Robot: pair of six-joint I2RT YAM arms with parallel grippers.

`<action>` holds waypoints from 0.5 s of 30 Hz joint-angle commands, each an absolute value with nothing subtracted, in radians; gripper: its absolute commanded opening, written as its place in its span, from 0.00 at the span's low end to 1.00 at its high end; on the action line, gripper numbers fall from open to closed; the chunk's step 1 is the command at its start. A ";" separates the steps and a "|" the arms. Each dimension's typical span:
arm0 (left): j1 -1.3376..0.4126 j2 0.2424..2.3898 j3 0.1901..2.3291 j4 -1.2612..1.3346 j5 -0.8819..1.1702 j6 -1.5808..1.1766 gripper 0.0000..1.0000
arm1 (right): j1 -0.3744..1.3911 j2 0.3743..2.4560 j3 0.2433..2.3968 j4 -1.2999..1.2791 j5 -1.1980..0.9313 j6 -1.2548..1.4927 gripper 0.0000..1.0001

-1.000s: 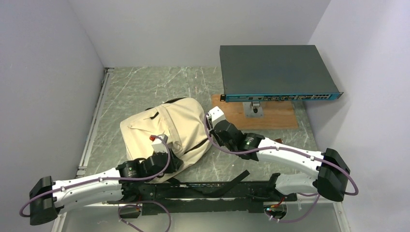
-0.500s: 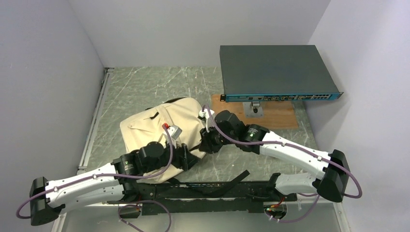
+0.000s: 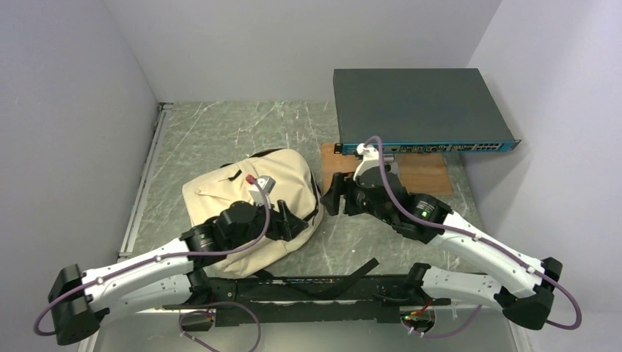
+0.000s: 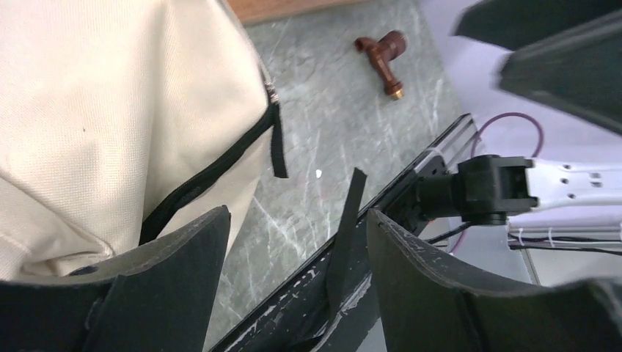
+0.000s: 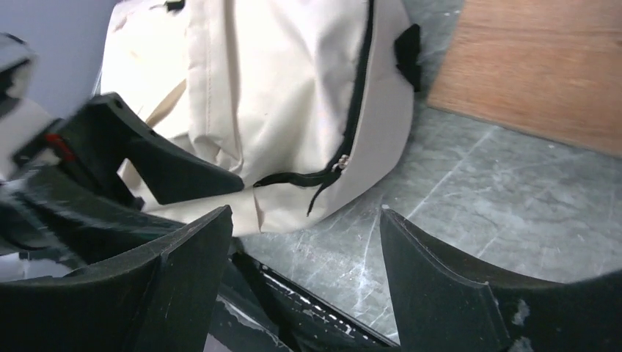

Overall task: Pack the student bag
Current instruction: Zip the student bag at the center of the board.

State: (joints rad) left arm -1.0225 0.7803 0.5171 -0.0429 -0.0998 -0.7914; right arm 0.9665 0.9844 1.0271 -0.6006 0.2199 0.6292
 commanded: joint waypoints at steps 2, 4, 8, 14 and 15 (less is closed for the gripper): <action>-0.994 0.965 0.617 0.027 0.018 -0.832 0.68 | 0.954 0.893 0.938 -0.570 0.339 0.770 0.74; -0.994 1.032 0.656 0.002 0.017 -0.807 0.58 | 0.953 0.865 0.901 -0.535 0.333 0.775 0.74; -0.994 1.121 0.704 -0.050 0.003 -0.772 0.48 | 0.952 0.873 0.901 -0.525 0.296 0.748 0.73; -0.996 1.193 0.735 -0.044 0.003 -0.755 0.45 | 0.951 0.875 0.894 -0.512 0.301 0.731 0.73; -0.997 1.206 0.744 -0.056 0.003 -0.753 0.44 | 0.951 0.872 0.890 -0.509 0.305 0.727 0.73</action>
State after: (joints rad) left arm -0.9974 1.1698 0.6868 -0.0441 -0.0109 -0.7788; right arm 0.9558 0.8871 0.8921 -0.5663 0.2871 0.7341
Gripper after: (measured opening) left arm 0.445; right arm 0.731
